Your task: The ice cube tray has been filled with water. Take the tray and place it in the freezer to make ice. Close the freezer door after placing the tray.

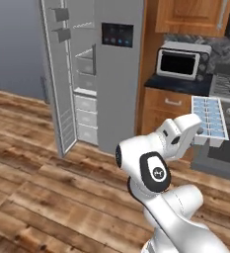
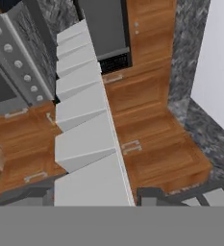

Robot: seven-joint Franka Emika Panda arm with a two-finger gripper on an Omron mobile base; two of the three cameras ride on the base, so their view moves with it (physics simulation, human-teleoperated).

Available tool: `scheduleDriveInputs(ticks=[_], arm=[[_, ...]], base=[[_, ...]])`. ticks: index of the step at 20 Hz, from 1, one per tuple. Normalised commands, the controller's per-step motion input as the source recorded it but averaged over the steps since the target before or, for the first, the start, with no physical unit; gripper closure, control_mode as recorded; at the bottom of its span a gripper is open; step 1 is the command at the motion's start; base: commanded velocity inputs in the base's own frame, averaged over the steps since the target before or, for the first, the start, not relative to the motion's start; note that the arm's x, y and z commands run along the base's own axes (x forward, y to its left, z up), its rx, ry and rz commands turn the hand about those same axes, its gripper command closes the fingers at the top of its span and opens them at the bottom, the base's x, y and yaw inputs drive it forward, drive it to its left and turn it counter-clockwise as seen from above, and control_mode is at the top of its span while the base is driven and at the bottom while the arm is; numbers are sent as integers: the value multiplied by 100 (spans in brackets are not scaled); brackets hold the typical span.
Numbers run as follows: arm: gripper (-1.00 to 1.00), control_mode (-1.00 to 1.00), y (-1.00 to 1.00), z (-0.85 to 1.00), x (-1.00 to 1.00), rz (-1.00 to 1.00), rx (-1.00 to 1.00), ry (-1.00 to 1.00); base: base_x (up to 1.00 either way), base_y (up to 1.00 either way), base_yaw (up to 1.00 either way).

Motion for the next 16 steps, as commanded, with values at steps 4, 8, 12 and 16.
scheduleDriveInputs(ticks=[4, 8, 12, 16], arm=[[100, 100, 0, 0, 0, 0, 0, 0], [100, 100, 0, 0, 0, 0, 0, 0], [100, 100, 0, 0, 0, 0, 0, 0], [100, 100, 0, 0, 0, 0, 0, 0]], base=[[73, 7, 44], [71, 0, 40], [78, 0, 37], [84, -4, 28]])
